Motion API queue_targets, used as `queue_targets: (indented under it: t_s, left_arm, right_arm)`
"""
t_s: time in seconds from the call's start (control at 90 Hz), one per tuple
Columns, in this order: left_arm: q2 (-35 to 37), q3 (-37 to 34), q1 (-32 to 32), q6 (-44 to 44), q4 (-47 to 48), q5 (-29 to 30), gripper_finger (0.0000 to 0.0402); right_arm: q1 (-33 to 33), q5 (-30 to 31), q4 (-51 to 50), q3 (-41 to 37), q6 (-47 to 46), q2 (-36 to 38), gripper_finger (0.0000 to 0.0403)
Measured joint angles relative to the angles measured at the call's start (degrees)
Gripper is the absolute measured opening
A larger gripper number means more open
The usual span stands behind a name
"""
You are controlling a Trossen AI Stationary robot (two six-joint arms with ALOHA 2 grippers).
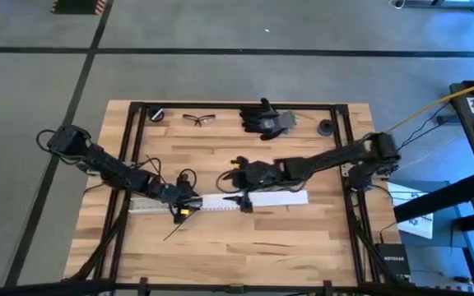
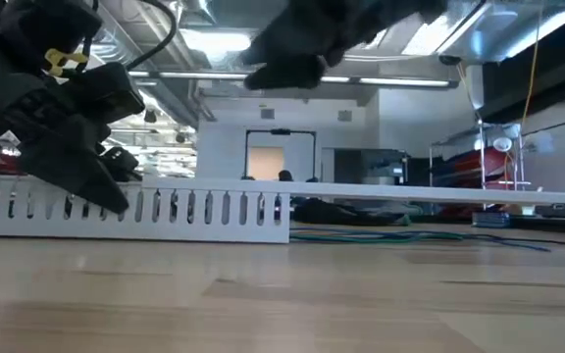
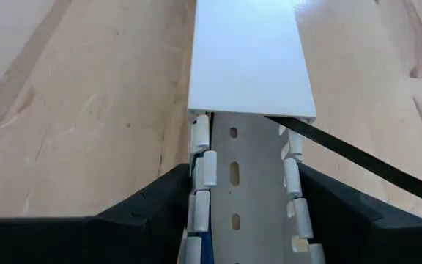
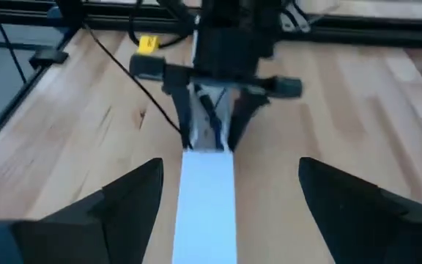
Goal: Ziptie cables
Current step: Close the white cable duct
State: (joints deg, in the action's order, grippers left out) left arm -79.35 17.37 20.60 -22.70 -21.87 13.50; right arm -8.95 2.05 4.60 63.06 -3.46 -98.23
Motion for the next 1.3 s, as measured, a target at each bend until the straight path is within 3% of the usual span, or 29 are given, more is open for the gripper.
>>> queue_targets:
  t_s: [0.189, 0.333, 0.722, 0.9, 1.078, 1.189, 1.3]
  left_arm:
    - [0.00, -0.02, -0.02, 0.35, -0.07, 0.06, 0.0208]
    - [0.00, -0.02, -0.02, 0.33, -0.17, 0.08, 0.0208]
    - [0.00, 0.00, -0.02, -0.20, -0.04, 0.11, 0.0208]
    - [0.02, -0.01, 0.04, -0.22, 0.04, 0.11, 0.0208]
    - [0.02, 0.00, 0.04, -0.48, 0.09, 0.10, 0.0208]
    - [0.02, 0.00, 0.04, -0.44, 0.00, 0.08, 0.0208]
    - [0.02, 0.00, 0.04, -0.42, -0.02, 0.06, 0.0208]
  right_arm:
    - [-3.50, 4.44, 18.90, -11.72, -5.09, -0.35, 0.0303]
    - [-4.57, 5.55, 23.41, -10.24, -5.18, -6.42, 0.0303]
    - [-2.09, 4.54, 8.69, 4.88, -3.39, -18.96, 0.0303]
    - [-1.15, 5.59, 7.39, 6.37, -1.99, -20.02, 0.0303]
    - [-0.72, 1.45, 5.46, 6.30, -1.34, -20.01, 0.0302]
    - [-0.74, 1.39, 5.41, 6.32, -1.35, -20.01, 0.0283]
    - [-0.74, 1.33, 5.76, 6.32, -1.35, -20.01, 0.0235]
